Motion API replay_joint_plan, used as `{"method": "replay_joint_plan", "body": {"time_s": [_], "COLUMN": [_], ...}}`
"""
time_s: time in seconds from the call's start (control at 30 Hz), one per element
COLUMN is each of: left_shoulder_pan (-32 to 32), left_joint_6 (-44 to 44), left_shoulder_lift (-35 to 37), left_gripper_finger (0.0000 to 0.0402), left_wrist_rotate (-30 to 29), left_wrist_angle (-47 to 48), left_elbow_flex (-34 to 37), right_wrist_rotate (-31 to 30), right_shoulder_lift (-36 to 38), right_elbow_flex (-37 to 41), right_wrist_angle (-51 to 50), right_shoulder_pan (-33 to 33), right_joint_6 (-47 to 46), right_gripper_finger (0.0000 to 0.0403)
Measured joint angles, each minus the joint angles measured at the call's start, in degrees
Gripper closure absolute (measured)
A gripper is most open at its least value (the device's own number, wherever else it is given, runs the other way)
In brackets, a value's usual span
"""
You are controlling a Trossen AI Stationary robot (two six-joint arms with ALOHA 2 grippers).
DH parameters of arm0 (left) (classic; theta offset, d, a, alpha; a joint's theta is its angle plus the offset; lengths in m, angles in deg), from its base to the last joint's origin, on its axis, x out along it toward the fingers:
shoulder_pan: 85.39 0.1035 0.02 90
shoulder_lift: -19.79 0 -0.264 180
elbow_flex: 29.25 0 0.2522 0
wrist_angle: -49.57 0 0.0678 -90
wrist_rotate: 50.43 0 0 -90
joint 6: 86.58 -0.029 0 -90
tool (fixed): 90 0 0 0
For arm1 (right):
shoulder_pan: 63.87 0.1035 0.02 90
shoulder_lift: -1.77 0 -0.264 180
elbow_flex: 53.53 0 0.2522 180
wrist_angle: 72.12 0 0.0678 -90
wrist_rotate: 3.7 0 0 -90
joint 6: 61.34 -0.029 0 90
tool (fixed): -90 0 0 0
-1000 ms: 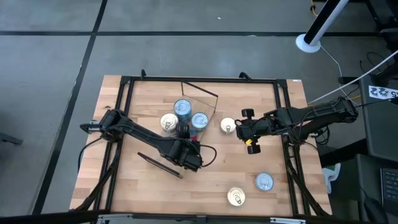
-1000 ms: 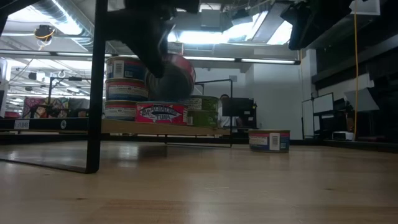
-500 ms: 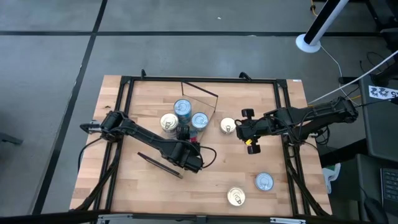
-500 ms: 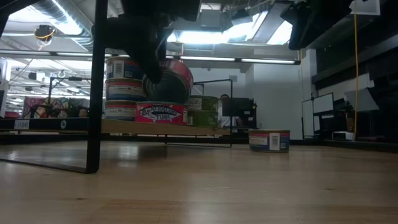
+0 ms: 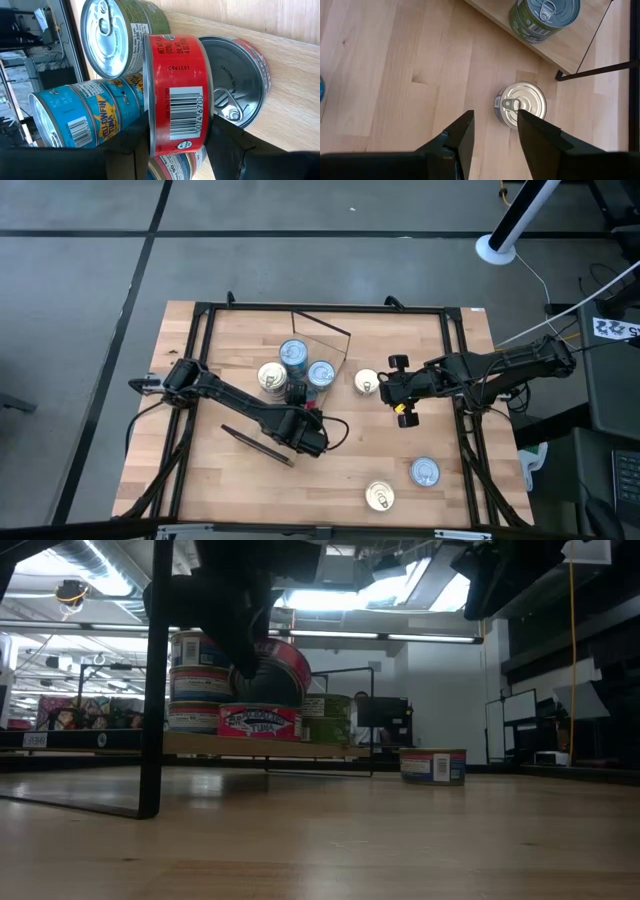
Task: Stack canned seafood by type on shelf
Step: Stack the top red tuna can on top of the red tuna can on the shelf
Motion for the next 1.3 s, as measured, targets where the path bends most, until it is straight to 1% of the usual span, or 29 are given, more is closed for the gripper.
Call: {"method": "replay_joint_plan", "body": {"time_s": [0.77,0.9,0.97,1.07,1.17,1.3], "left_shoulder_pan": [0.4,0.5,0.6,0.7,0.7,0.6], "left_joint_6": [1.4,1.5,1.5,1.5,1.5,1.5], "left_shoulder_lift": [0.0,0.0,0.0,-0.2,-0.2,-0.2], "left_gripper_finger": [0.0249,0.0246,0.0232,0.0197,0.0167,0.0147], "left_wrist_rotate": [0.4,1.5,2.7,4.1,4.4,4.3], "left_wrist_angle": [-0.4,-0.3,-0.2,-0.6,-0.5,-0.5], "left_elbow_flex": [0.0,0.0,0.0,0.0,0.0,0.0], "right_wrist_rotate": [0.0,0.0,0.0,0.0,0.0,0.0], "right_shoulder_lift": [0.0,0.0,0.0,0.0,0.0,0.0], "right_elbow_flex": [0.0,0.0,0.0,0.0,0.0,0.0], "right_wrist_angle": [0.0,0.0,0.0,0.0,0.0,0.0], "right_shoulder_pan": [0.0,0.0,0.0,0.0,0.0,0.0], "right_joint_6": [0.0,0.0,0.0,0.0,0.0,0.0], "right_gripper_finger": [0.0253,0.0253,0.0253,0.0253,0.0253,0.0253]}}
